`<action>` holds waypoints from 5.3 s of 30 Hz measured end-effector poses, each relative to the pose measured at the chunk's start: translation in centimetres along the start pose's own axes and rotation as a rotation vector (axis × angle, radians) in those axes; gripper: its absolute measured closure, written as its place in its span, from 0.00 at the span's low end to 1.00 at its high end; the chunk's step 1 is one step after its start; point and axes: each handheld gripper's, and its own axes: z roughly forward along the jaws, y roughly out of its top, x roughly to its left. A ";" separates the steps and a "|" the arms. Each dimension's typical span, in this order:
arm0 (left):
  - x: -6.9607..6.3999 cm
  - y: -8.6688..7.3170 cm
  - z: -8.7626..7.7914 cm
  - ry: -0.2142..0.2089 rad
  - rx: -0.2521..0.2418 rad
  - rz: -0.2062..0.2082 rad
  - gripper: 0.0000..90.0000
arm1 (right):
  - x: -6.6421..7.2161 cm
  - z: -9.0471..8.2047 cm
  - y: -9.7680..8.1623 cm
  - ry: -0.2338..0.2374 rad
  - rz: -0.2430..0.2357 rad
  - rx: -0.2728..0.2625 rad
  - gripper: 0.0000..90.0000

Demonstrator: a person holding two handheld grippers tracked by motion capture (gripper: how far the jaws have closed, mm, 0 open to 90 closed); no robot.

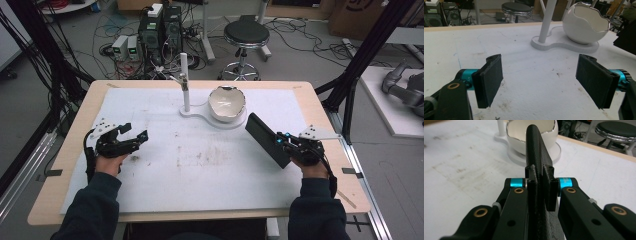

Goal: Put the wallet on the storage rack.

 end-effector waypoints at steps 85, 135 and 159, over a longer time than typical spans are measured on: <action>0.0 -0.2 -0.1 -0.010 0.006 0.005 0.28 | -0.7 -0.6 -0.6 -0.009 0.066 -0.135 0.82; 0.5 -0.3 0.1 -0.029 0.019 -0.004 0.27 | 2.1 12.1 14.6 -0.024 -0.584 0.221 0.82; 0.4 -0.3 0.1 -0.034 0.024 -0.003 0.27 | 1.8 13.0 12.6 0.030 -0.531 0.203 0.62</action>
